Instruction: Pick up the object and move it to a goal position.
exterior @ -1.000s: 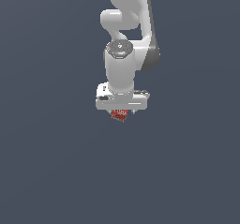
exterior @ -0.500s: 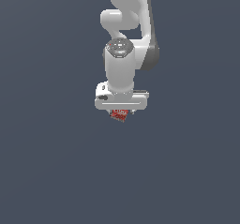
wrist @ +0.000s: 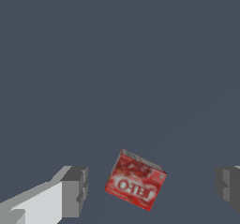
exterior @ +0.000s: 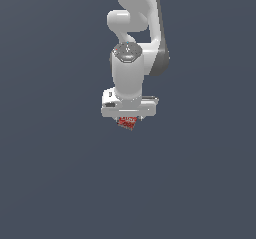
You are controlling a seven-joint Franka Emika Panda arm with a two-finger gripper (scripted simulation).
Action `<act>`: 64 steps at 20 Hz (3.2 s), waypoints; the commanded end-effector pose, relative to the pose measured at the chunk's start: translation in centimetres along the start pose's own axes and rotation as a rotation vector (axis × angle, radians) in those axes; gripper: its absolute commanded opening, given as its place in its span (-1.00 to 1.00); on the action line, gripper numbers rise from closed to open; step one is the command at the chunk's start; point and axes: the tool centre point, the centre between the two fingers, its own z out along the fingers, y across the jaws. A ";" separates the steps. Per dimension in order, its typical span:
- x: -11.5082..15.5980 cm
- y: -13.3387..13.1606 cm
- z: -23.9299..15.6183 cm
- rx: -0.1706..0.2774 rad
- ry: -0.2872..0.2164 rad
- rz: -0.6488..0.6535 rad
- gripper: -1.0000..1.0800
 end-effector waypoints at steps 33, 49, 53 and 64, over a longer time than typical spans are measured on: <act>-6.4 0.9 8.0 -0.020 -0.011 -0.844 0.92; -8.9 0.7 10.1 -0.015 -0.009 -1.126 0.92; -9.0 0.7 10.2 -0.015 -0.009 -1.137 0.92; -9.1 0.7 13.1 -0.015 -0.009 -1.136 0.92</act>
